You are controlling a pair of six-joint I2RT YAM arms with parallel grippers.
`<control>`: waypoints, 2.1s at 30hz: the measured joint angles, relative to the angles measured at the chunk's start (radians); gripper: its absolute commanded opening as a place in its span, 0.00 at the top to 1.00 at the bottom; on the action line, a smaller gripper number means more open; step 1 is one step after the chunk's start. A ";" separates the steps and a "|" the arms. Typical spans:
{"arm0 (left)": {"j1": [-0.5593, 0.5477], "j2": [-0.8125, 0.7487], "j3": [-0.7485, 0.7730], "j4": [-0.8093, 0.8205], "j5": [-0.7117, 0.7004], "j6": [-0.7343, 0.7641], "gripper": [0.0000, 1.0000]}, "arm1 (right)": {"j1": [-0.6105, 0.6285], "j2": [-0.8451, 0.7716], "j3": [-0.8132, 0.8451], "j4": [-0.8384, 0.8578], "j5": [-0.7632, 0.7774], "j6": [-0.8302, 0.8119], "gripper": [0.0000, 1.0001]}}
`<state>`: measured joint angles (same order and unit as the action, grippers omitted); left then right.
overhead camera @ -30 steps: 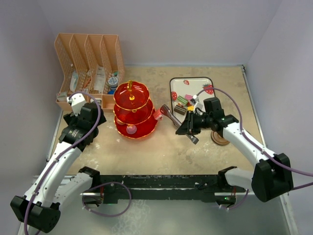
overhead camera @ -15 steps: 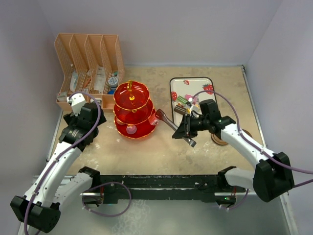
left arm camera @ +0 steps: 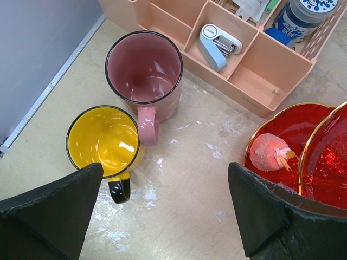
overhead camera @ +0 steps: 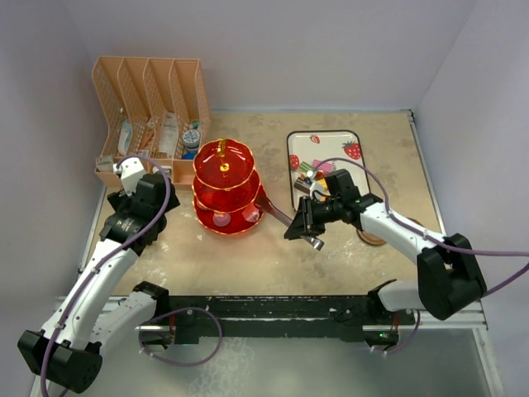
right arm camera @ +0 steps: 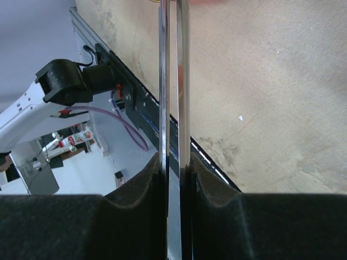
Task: Serve the afternoon tea
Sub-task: Place the desert on the desert table, then pick up the desert from the tray.
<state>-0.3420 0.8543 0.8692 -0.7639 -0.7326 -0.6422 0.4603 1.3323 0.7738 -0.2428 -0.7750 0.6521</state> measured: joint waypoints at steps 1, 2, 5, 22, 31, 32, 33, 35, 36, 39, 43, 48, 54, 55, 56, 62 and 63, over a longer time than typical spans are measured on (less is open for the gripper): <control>0.000 0.000 0.000 0.000 0.000 0.000 0.05 | 0.000 0.011 0.001 0.006 -0.002 0.000 0.81; 0.000 0.000 0.000 0.000 0.000 0.000 0.05 | 0.000 0.024 0.002 0.010 -0.003 0.000 0.79; 0.000 0.000 0.000 0.000 0.000 0.000 0.05 | 0.004 0.057 0.015 0.018 -0.002 -0.001 0.74; 0.000 0.000 0.000 0.000 0.000 0.000 0.05 | 0.006 0.174 0.080 0.064 0.006 -0.003 0.61; 0.000 0.001 0.000 0.000 0.000 0.000 0.05 | 0.006 0.183 0.120 0.094 0.008 0.005 0.60; 0.000 0.002 0.000 0.000 0.000 0.000 0.05 | 0.006 0.183 0.120 0.099 0.014 0.010 0.60; 0.000 0.003 0.000 0.000 0.000 0.000 0.05 | 0.006 0.183 0.120 0.102 0.024 0.013 0.60; 0.000 0.005 0.000 0.000 0.000 0.000 0.05 | 0.007 0.179 0.120 0.106 0.040 0.019 0.61; 0.000 0.006 0.000 0.000 0.000 0.000 0.05 | 0.008 0.177 0.120 0.109 0.052 0.023 0.61; 0.000 0.008 0.000 0.000 0.000 0.000 0.06 | 0.010 0.163 0.115 0.125 0.064 0.035 0.62; 0.000 0.013 0.000 0.000 0.000 0.000 0.06 | 0.010 0.131 0.104 0.133 0.077 0.038 0.62; 0.000 0.013 0.000 0.000 0.000 0.000 0.06 | 0.010 0.050 0.081 0.125 0.122 0.039 0.64; 0.000 0.011 0.000 0.000 0.000 0.000 0.06 | 0.011 -0.078 0.052 0.079 0.234 0.040 0.65; 0.000 0.011 0.000 0.000 0.000 0.000 0.06 | 0.011 -0.093 0.052 0.065 0.254 0.039 0.66; 0.000 0.011 0.000 0.000 0.000 0.000 0.05 | 0.011 -0.116 0.052 0.047 0.286 0.039 0.66; 0.000 0.006 0.000 0.000 0.000 0.000 0.05 | 0.011 -0.227 0.053 -0.019 0.452 0.033 0.67; 0.000 0.004 0.000 0.000 0.000 0.000 0.05 | 0.011 -0.239 0.057 -0.035 0.489 0.027 0.67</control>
<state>-0.3420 0.8585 0.8692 -0.7639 -0.7326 -0.6422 0.4713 1.0935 0.8307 -0.2779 -0.2855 0.6788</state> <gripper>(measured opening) 0.948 0.341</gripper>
